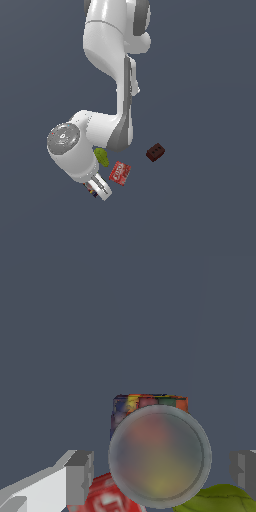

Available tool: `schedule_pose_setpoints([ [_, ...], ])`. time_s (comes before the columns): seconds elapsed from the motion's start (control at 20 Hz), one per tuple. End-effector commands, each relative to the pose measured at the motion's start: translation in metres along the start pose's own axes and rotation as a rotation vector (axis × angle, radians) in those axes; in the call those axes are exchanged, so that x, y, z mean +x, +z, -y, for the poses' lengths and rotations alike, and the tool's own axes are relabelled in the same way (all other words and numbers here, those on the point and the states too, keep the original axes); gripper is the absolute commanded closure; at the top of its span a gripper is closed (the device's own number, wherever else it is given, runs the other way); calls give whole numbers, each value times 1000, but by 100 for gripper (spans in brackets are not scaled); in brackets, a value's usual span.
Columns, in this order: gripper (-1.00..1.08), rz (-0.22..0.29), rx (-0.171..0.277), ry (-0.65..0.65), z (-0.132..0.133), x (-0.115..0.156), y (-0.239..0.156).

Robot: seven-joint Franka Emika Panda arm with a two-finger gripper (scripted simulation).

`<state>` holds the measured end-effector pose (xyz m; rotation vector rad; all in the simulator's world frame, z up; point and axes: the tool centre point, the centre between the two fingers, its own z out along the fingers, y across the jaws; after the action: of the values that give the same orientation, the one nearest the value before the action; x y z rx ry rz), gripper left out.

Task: Pick up a designated object from a clutter of objects.

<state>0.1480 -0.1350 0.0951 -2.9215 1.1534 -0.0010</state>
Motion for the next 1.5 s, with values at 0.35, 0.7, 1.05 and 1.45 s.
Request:
schedule_pose_setpoints([
  [0.35,-92,0,-1,2,-1,0,38],
  [0.7,108,0,-1,2,0,1,37],
  [1.05,108,2,-2,2,0,0,38],
  [1.45,108,2,-2,2,4,-10,25],
])
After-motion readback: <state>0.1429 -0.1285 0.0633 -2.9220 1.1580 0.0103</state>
